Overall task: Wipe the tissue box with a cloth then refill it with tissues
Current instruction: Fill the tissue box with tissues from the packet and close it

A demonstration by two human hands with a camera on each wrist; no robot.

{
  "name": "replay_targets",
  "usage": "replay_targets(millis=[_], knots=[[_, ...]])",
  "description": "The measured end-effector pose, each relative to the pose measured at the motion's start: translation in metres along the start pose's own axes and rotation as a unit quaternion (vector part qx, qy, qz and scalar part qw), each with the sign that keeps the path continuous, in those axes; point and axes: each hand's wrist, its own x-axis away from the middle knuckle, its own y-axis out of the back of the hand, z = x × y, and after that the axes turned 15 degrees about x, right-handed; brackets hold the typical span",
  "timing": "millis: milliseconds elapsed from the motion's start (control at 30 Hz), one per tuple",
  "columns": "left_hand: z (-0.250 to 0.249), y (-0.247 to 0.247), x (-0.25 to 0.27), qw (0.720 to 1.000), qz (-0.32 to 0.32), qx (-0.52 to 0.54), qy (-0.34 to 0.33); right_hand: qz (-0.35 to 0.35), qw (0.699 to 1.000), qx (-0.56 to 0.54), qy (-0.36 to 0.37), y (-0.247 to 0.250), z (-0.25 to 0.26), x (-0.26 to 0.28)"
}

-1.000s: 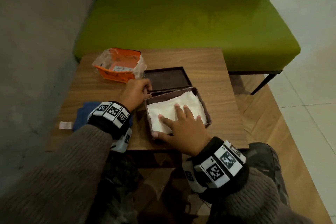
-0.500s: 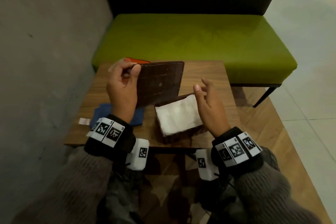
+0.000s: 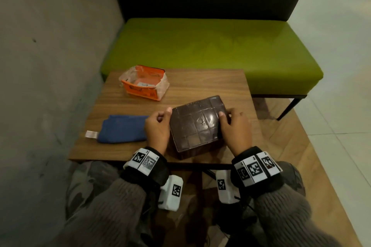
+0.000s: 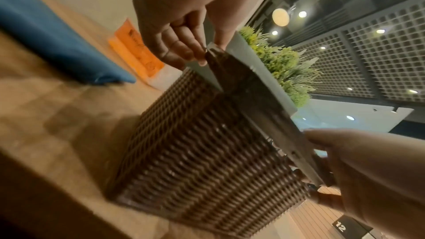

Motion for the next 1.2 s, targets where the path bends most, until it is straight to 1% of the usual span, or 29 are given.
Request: replay_targets(millis=[33,67,167,300,433,567,600,667,733,833,933,967,1000,1033,1100,1133,1200], knots=[[0.004,0.0,0.002,1.0,-0.004,-0.004,0.001,-0.006,1.0,0.016,-0.008,-0.003,-0.001,0.001],[0.008,-0.001,0.003,1.0,-0.006,-0.005,0.002,-0.012,1.0,0.01,-0.014,-0.004,-0.001,0.002],[0.017,-0.005,0.0,1.0,-0.002,-0.02,-0.008,-0.021,0.998,-0.051,-0.017,-0.006,0.0,0.002],[0.013,-0.012,-0.01,0.996,0.005,-0.06,-0.068,-0.018,0.999,-0.038,-0.015,-0.007,-0.002,-0.004],[0.011,-0.013,-0.023,0.992,0.055,-0.086,-0.073,0.0,1.0,-0.01,-0.013,-0.008,0.0,-0.006],[0.005,-0.017,-0.033,0.982,0.093,-0.135,-0.099,-0.022,1.0,-0.011,-0.017,-0.01,0.003,0.001],[0.005,-0.019,-0.035,0.979,0.108,-0.142,-0.098,-0.025,0.999,-0.019,-0.019,-0.01,0.003,0.002],[0.004,-0.02,-0.038,0.977,0.137,-0.143,-0.073,-0.028,0.999,-0.039,-0.018,-0.01,0.002,0.004],[0.002,-0.019,-0.041,0.976,0.15,-0.149,-0.06,-0.028,0.998,-0.05,-0.015,-0.01,0.002,0.005],[0.001,-0.015,-0.043,0.972,0.145,-0.169,-0.076,-0.024,0.999,-0.038,-0.011,-0.015,0.005,0.006],[-0.004,-0.011,-0.042,0.973,0.15,-0.166,-0.065,-0.014,0.998,-0.059,-0.018,-0.017,0.004,0.005],[-0.006,-0.009,-0.04,0.972,0.152,-0.167,-0.071,-0.009,0.997,-0.067,-0.023,-0.016,0.002,0.007],[-0.009,-0.008,-0.037,0.968,0.152,-0.177,-0.092,-0.013,0.998,-0.066,-0.022,-0.016,0.001,0.008],[-0.012,-0.007,-0.034,0.959,0.155,-0.2,-0.127,-0.029,0.998,-0.05,-0.009,-0.015,0.001,0.01],[-0.018,-0.01,-0.02,0.924,0.184,-0.274,-0.195,-0.067,0.996,0.016,0.061,-0.014,0.008,0.011],[-0.019,-0.013,-0.013,0.898,0.211,-0.322,-0.211,-0.067,0.99,0.062,0.104,-0.015,0.014,0.01],[-0.013,-0.019,-0.001,0.837,0.268,-0.428,-0.212,-0.024,0.975,0.155,0.16,-0.019,0.025,0.005]])
